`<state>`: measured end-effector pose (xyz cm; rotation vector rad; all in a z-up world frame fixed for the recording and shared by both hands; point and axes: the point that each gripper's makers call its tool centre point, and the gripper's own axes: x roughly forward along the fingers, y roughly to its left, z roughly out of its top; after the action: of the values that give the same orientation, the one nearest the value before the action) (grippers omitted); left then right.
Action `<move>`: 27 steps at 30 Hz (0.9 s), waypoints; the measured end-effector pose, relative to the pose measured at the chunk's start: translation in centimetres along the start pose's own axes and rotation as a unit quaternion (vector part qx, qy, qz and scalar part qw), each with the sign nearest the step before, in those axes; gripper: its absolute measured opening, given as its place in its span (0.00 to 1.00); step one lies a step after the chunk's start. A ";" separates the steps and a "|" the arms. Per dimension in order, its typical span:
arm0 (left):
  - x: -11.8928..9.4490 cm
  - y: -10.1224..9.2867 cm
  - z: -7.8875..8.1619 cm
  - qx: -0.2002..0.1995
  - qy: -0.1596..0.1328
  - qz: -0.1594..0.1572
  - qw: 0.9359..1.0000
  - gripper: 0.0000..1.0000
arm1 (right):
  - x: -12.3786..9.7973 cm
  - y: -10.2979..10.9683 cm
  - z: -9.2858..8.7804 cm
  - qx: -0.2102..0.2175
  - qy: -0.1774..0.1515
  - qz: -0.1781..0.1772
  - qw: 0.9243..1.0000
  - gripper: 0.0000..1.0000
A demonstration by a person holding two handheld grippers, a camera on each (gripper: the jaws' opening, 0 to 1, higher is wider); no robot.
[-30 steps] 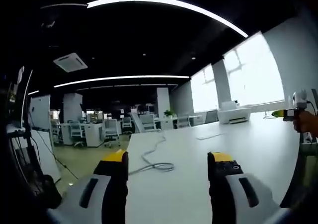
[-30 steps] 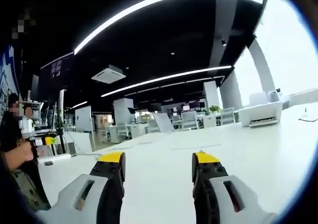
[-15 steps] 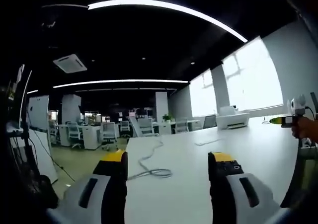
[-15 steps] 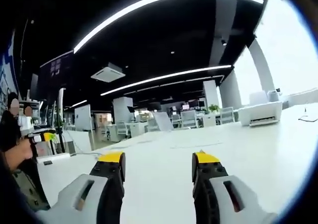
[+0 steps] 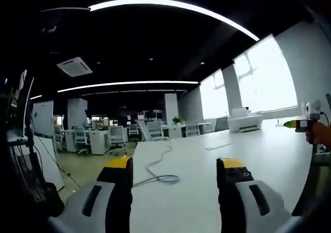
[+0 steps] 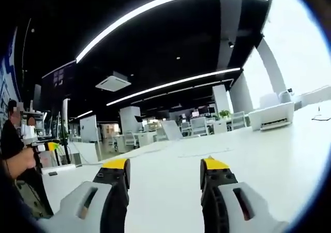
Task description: Pick up the power strip scattered on the table, fix it on the side mounting bracket of the table, and press the switch
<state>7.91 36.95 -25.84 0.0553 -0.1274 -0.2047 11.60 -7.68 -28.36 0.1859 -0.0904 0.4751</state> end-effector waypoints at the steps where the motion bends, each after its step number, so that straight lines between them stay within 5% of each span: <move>1: -0.1 0.0 -0.1 -0.004 0.001 0.001 1.000 0.70 | -0.1 0.2 0.0 -0.001 -0.002 0.002 1.000 0.51; 11: -2.1 0.7 0.3 -0.023 -0.008 0.013 1.000 0.70 | -1.1 0.2 -0.7 0.009 -0.004 -0.001 1.000 0.51; 27: -3.7 3.2 -0.7 -0.042 -0.017 0.029 0.999 0.70 | 1.3 3.0 -0.8 -0.011 0.014 0.013 1.000 0.51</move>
<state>5.01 40.87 -26.75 -0.0351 -0.1548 -0.1527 11.35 -4.35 -28.47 0.1566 -0.0697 0.5027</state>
